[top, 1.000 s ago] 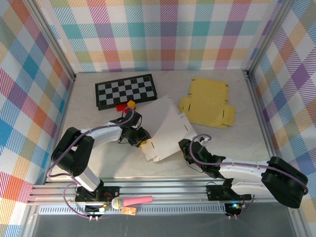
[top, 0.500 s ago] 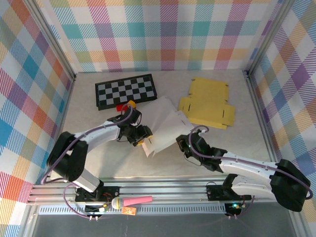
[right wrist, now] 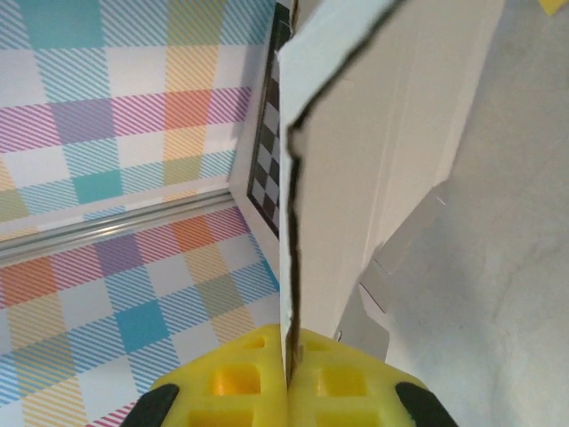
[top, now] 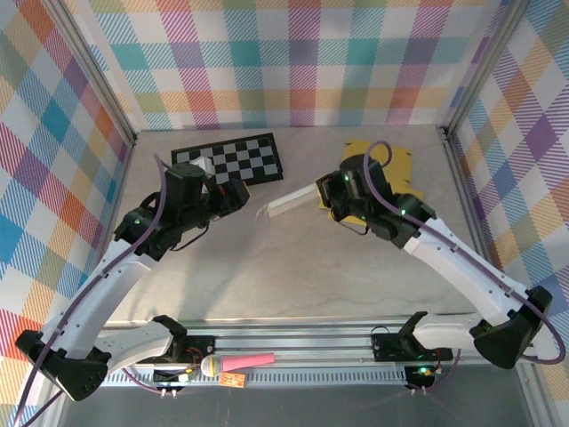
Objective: Fold the paper box
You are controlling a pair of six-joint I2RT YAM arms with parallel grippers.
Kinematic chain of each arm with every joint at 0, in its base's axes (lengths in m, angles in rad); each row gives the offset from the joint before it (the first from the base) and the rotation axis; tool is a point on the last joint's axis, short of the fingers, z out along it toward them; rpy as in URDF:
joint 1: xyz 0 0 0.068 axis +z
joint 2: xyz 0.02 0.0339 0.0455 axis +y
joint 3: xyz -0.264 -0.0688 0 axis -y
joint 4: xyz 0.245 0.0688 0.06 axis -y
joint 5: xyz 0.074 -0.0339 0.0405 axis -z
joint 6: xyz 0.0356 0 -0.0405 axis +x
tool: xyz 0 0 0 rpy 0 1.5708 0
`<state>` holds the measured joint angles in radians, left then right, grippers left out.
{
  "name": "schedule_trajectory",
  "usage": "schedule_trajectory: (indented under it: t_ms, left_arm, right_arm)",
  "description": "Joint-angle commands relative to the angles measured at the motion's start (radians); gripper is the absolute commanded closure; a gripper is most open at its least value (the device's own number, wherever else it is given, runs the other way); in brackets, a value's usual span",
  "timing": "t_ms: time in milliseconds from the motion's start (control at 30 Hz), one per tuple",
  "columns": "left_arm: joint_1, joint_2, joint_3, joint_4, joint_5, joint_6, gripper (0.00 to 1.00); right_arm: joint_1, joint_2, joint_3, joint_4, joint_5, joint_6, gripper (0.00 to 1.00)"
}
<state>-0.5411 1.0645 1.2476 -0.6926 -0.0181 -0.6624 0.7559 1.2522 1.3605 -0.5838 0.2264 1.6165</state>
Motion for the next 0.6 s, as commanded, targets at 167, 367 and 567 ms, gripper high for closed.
schedule_trajectory:
  t_ms: [167, 367, 567]
  left_arm:
    - [0.005, 0.009, 0.094, -0.114, -0.042, 0.037, 0.30]
    - [0.027, 0.040, 0.141, -0.131, 0.043, -0.059, 0.33]
    - [0.046, 0.065, 0.150, -0.192, 0.070, -0.100, 0.34]
  right_arm:
    - [0.010, 0.172, 0.416, -0.651, -0.034, 0.228, 1.00]
    - [-0.017, 0.298, 0.413, -0.474, -0.010, 0.187, 1.00]
    - [-0.048, 0.343, 0.239, -0.096, -0.039, 0.083, 1.00]
